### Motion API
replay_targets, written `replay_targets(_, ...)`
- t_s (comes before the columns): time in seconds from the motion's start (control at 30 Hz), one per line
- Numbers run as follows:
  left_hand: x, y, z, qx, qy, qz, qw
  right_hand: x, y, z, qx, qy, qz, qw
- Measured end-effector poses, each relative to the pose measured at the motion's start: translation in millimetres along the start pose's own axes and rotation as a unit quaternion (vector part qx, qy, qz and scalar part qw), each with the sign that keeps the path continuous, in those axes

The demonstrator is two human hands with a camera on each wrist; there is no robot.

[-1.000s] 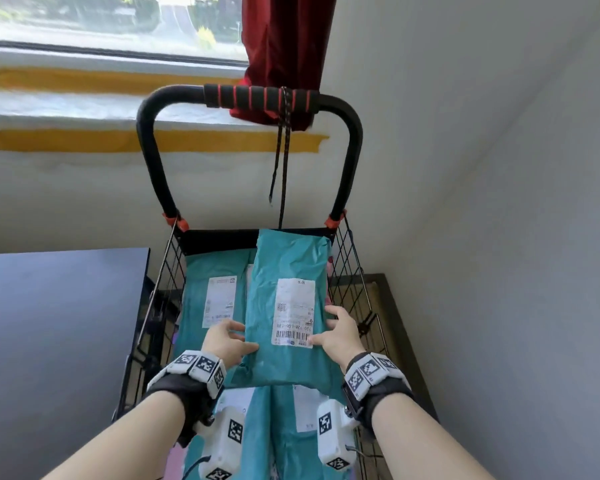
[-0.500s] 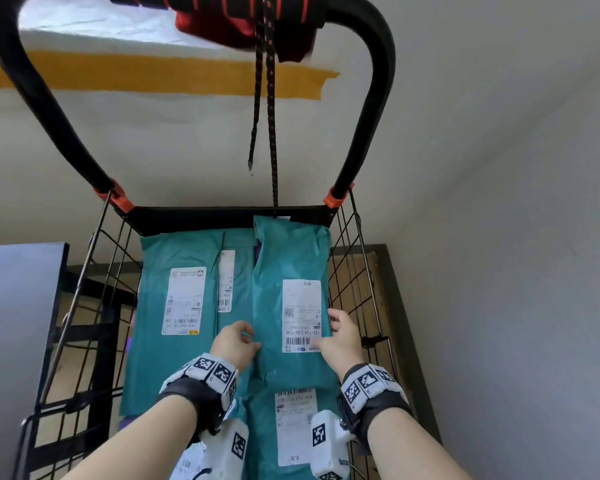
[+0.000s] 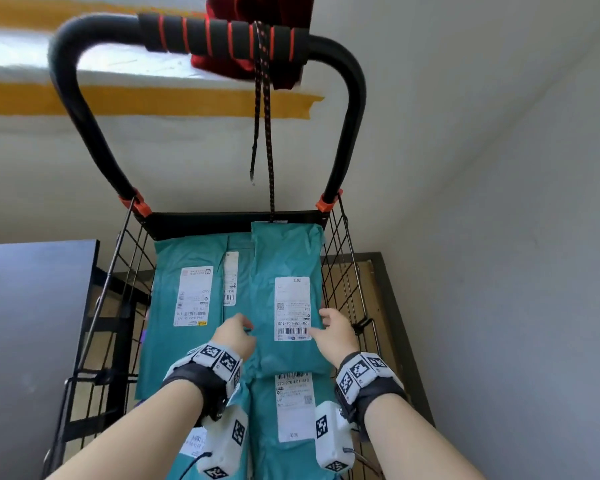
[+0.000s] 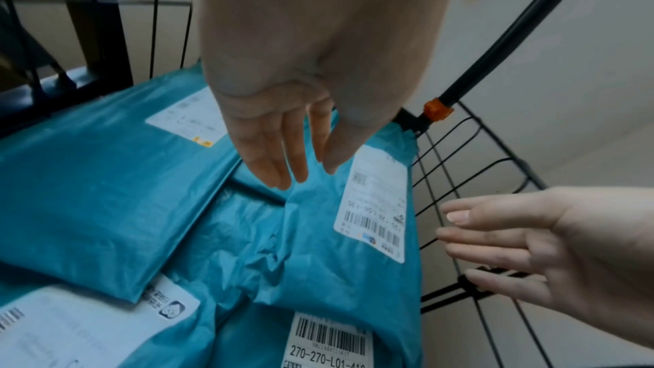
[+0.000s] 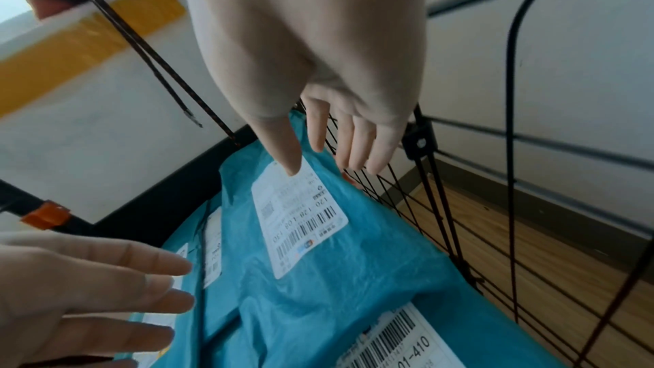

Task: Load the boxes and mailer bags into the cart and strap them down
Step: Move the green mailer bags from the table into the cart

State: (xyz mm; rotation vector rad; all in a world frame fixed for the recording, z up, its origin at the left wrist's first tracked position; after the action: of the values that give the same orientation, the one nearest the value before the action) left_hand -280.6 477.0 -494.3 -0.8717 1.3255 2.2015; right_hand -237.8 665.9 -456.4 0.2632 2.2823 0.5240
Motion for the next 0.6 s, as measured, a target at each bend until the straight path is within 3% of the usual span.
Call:
replay_targets(0.2, -84.9, 40.1, 2.2, 0.071, -0.078, 0.064, 0.992, -63.4, 1.1, -19.3, -0.080, 0.064, -0.020, 0.995)
replay_targets(0.33, -166.5, 62.5, -20.0, 0.110, -0.109, 0.125, 0.980, -132.7, -6.0, -27.9, -0.135, 0.138, -0.037, 0.980)
replay_targets(0.6, -318.8, 101.6, -109.6, 0.117, -0.069, 0.238, 0.962, -257.7, -45.6, -67.4, -0.215, 0.259, -0.079, 0.939)
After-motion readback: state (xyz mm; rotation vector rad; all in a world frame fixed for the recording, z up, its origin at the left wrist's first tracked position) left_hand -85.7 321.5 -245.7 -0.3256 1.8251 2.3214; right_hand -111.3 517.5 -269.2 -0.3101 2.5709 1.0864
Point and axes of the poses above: each hand's wrist, its own x-axis towards the middle knuckle, its own y-axis out of the back of the hand, z = x × y, the point moved 4 cm from there along x, towards the middle knuckle, and after that the axes turned 10 degrees about x, right-handed, at the moved point
